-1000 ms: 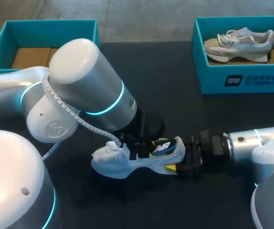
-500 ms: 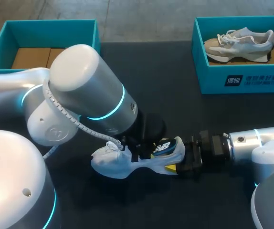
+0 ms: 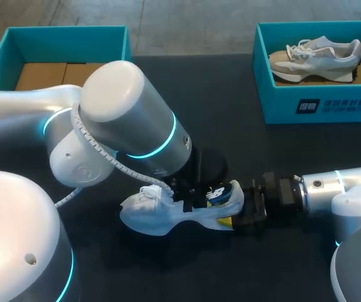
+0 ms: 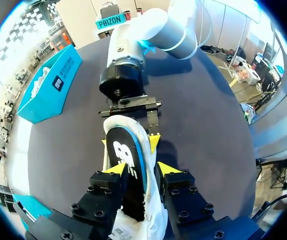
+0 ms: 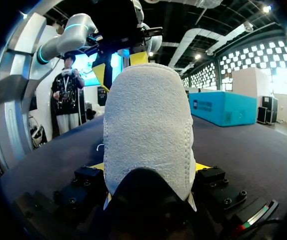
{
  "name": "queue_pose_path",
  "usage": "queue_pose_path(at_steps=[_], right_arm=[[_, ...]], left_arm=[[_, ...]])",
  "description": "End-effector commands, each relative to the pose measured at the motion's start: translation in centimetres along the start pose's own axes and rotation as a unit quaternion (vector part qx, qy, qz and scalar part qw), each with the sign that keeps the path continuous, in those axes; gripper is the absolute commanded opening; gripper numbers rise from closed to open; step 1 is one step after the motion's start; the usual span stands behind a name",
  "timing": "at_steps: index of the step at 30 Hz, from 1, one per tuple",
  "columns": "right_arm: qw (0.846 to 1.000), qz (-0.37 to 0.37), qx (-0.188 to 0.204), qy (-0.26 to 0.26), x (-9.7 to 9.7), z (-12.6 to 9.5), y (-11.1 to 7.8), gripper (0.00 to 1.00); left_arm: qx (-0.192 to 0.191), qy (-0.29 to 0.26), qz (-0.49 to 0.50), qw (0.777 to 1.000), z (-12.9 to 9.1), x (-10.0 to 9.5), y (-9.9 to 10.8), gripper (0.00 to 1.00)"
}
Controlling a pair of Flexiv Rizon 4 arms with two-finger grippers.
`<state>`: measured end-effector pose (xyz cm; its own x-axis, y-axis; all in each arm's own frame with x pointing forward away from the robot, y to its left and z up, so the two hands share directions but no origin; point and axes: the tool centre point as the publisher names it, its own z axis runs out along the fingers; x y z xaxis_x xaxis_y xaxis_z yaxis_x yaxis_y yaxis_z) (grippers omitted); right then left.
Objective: Take the shoe out of the shoebox, open the shoe tongue, remove and reinsert the insole, then place the shoe into the shoebox
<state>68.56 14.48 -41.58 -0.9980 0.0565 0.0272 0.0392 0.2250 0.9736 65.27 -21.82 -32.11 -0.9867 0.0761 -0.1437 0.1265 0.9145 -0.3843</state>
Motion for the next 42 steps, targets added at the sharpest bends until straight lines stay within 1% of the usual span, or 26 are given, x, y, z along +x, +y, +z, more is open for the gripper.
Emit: queue_pose_path(at_steps=[1, 15, 27, 39, 42], right_arm=[[1.000, 0.000, 0.002, -0.001, 0.1, 0.0, 0.1, 0.00], [1.000, 0.000, 0.002, -0.001, 0.1, 0.0, 0.1, 0.00], [1.000, 0.000, 0.002, -0.001, 0.1, 0.0, 0.1, 0.00], [1.000, 0.000, 0.002, -0.001, 0.1, 0.0, 0.1, 0.00], [1.000, 0.000, 0.002, -0.001, 0.1, 0.0, 0.1, 0.00]], left_arm=[[-0.009, -0.012, -0.004, 1.000, 1.3, 0.3, -0.6, 0.36], [-0.001, -0.027, -0.012, 1.000, 1.8, 0.7, -0.7, 0.35], [0.000, -0.066, -0.024, 0.998, 2.3, 0.7, -0.7, 0.36], [0.000, -0.088, -0.036, 0.995, 2.7, -0.4, -1.1, 0.36], [-0.001, -0.101, -0.039, 0.994, 2.8, -0.7, -1.3, 0.36]])
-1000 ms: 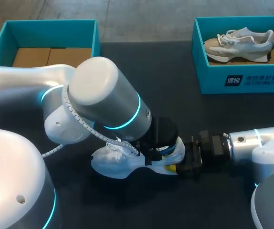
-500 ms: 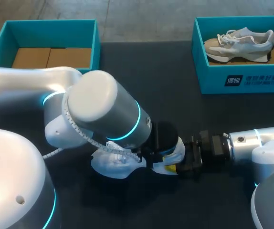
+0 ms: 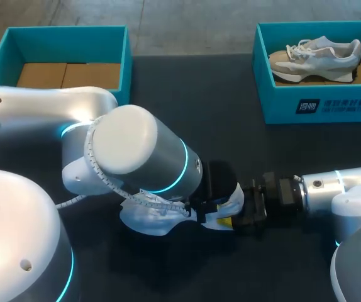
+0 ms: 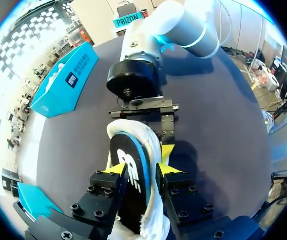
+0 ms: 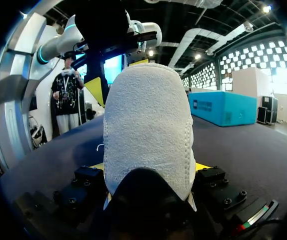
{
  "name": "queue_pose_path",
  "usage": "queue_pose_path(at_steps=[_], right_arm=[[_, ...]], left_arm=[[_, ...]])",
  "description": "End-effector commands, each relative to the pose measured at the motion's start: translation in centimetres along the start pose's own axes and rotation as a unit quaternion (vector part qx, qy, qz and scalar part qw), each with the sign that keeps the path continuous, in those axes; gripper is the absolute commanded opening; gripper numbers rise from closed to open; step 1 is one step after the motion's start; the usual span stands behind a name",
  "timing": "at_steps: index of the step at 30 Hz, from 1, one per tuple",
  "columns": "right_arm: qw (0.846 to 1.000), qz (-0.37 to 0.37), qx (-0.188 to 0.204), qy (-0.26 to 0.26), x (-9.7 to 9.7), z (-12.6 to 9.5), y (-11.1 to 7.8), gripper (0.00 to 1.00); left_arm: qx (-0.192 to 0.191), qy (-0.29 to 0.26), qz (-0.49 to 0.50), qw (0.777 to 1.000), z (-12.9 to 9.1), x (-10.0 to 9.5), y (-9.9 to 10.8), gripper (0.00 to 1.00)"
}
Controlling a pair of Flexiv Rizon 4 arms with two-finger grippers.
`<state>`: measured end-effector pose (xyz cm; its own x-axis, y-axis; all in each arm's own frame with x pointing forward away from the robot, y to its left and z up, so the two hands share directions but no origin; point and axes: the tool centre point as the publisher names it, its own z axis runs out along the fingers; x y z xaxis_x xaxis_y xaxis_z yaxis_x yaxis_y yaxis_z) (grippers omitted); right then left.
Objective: Take the shoe out of the shoebox, open the shoe tongue, remove and reinsert the insole, then place the shoe into the shoebox
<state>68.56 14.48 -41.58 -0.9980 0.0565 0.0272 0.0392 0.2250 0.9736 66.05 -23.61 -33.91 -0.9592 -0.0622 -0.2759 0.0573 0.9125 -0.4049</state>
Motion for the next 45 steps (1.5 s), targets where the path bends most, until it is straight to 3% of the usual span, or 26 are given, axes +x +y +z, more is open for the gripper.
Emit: queue_pose_path(at_steps=[1, 34, 45], right_arm=[[1.000, 0.000, 0.002, -0.001, 0.1, 0.0, 0.1, 0.00], [1.000, 0.000, 0.002, -0.001, 0.1, 0.0, 0.1, 0.00], [1.000, 0.000, 0.002, -0.001, 0.1, 0.0, 0.1, 0.00]], left_arm=[[-0.004, -0.011, -0.003, 1.000, 0.4, 0.0, -0.5, 0.36], [-0.004, -0.046, -0.026, 0.999, 1.7, -1.5, -0.4, 0.32], [0.009, -0.072, -0.037, 0.997, 2.2, -1.1, -0.2, 0.30]])
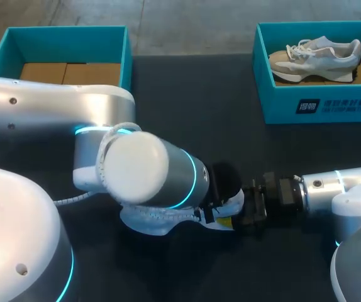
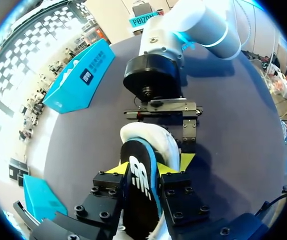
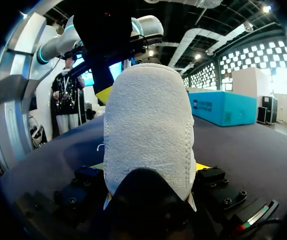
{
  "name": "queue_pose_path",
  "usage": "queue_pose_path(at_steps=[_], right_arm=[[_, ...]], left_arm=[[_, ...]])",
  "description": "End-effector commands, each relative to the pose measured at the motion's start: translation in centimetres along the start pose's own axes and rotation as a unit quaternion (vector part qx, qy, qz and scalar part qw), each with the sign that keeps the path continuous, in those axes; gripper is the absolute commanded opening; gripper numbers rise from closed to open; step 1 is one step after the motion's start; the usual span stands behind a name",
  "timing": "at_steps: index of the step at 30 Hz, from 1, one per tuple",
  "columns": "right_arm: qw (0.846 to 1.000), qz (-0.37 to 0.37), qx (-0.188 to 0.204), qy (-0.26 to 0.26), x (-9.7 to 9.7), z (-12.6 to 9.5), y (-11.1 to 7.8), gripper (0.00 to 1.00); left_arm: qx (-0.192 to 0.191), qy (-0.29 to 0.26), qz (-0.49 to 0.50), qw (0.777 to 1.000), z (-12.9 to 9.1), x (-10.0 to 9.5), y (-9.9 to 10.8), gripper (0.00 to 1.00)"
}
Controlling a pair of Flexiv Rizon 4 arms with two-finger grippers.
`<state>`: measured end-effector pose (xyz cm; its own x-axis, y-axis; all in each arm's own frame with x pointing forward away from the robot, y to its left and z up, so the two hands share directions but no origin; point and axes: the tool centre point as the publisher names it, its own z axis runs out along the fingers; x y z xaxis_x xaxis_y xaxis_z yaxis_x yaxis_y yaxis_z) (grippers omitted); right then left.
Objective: Take the shoe out of the shoebox, open the shoe tongue, remove and reinsert the insole, then place the shoe into the shoebox
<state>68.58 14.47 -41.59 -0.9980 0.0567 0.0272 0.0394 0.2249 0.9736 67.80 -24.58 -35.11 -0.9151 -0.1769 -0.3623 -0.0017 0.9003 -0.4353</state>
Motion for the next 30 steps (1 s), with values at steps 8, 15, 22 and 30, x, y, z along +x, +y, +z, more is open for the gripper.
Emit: queue_pose_path(at_steps=[8, 15, 22, 30], right_arm=[[1.000, 0.000, 0.002, -0.001, 0.1, 0.0, 0.1, 0.00], [1.000, 0.000, 0.002, -0.001, 0.1, 0.0, 0.1, 0.00], [1.000, 0.000, 0.002, -0.001, 0.1, 0.0, 0.1, 0.00], [1.000, 0.000, 0.002, -0.001, 0.1, 0.0, 0.1, 0.00]], left_arm=[[0.006, -0.011, -0.020, 1.000, 0.5, -0.6, 0.2, 0.10], [0.015, 0.000, -0.026, 1.000, 0.0, -0.9, 0.3, 0.00], [0.032, 0.037, -0.021, 0.999, -1.1, -0.6, -0.2, 0.00], [0.052, 0.095, 0.000, 0.994, -2.3, 0.3, -0.6, 0.00]])
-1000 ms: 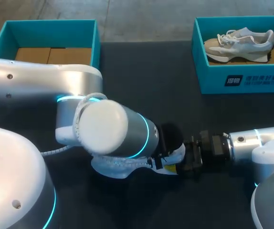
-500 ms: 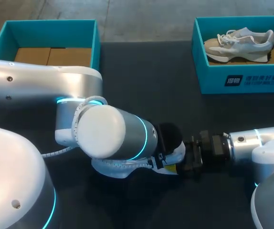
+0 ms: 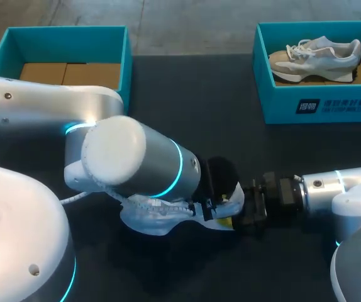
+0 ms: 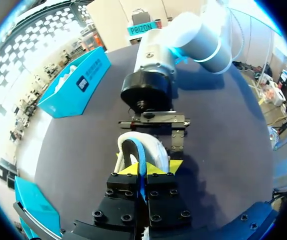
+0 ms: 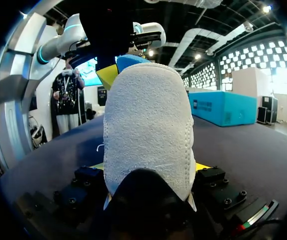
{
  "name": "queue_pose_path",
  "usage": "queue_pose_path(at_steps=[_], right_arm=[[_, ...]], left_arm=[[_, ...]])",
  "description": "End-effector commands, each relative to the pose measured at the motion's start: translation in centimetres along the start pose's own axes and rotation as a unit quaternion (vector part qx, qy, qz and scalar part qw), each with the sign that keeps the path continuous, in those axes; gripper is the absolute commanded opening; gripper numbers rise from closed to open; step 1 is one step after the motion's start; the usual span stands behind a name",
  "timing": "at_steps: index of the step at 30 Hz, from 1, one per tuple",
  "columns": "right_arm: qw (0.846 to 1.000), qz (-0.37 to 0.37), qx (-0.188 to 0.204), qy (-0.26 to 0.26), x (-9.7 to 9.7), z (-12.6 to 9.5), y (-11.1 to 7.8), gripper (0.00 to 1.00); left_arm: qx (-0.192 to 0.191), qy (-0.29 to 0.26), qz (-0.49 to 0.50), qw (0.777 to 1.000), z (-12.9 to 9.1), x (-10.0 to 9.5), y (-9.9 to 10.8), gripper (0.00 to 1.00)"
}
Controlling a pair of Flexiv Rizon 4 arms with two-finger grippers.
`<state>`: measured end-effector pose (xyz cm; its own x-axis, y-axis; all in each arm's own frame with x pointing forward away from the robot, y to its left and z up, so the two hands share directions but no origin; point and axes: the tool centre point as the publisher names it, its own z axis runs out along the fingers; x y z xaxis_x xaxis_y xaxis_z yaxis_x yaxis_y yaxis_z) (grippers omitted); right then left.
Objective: Take the shoe out of the shoebox, open the shoe tongue, remove and reinsert the insole, then place the shoe into the shoebox
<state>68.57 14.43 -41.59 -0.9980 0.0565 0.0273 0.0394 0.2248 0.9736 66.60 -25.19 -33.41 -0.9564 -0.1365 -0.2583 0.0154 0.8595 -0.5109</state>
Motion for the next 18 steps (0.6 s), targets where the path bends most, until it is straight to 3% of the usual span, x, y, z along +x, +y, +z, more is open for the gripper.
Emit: queue_pose_path(at_steps=[1, 9, 11, 13, 18], right_arm=[[1.000, 0.000, 0.002, -0.001, 0.1, 0.1, 0.1, 0.00], [1.000, 0.000, 0.002, -0.001, 0.1, 0.1, 0.1, 0.00], [1.000, 0.000, 0.002, -0.001, 0.1, 0.1, 0.1, 0.00], [1.000, 0.000, 0.002, -0.001, 0.1, 0.1, 0.1, 0.00], [1.000, 0.000, 0.002, -0.001, 0.1, 0.1, 0.1, 0.00]], left_arm=[[0.009, 0.037, 0.006, 0.999, -0.9, -0.1, 0.5, 0.00], [0.018, 0.019, 0.005, 1.000, -0.8, 0.6, 0.0, 0.00], [0.018, 0.013, 0.003, 1.000, -0.6, 0.7, -0.1, 0.04], [0.020, 0.011, 0.001, 1.000, -0.6, 0.6, -0.5, 0.00], [0.025, 0.009, -0.003, 1.000, -0.6, 0.4, -1.8, 0.00]])
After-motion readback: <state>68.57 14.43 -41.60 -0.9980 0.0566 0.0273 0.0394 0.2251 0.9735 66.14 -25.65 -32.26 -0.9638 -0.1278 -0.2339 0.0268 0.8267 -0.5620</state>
